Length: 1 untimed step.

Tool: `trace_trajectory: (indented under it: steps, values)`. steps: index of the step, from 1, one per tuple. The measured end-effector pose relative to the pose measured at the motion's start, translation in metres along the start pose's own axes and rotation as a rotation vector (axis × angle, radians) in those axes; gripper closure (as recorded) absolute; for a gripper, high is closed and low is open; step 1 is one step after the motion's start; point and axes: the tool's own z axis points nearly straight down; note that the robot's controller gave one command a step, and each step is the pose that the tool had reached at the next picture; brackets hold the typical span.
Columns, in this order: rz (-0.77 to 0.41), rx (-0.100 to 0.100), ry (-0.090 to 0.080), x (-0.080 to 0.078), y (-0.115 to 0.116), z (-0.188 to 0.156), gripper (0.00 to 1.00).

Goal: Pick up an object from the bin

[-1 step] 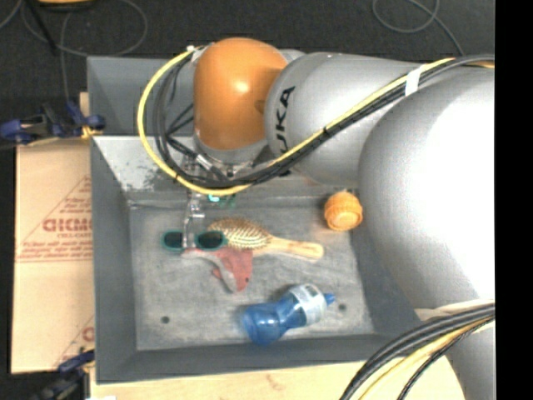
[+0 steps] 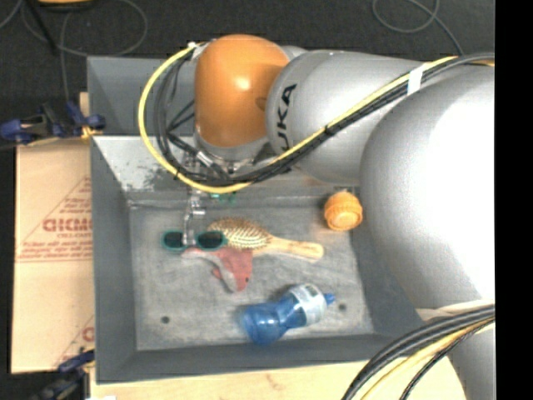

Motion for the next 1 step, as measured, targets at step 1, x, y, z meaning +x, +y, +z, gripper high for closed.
trace_trajectory:
  steps: [1]
  values:
    - [-0.058, 0.002, -0.006, 0.0109, -0.0147, 0.0474, 0.00]
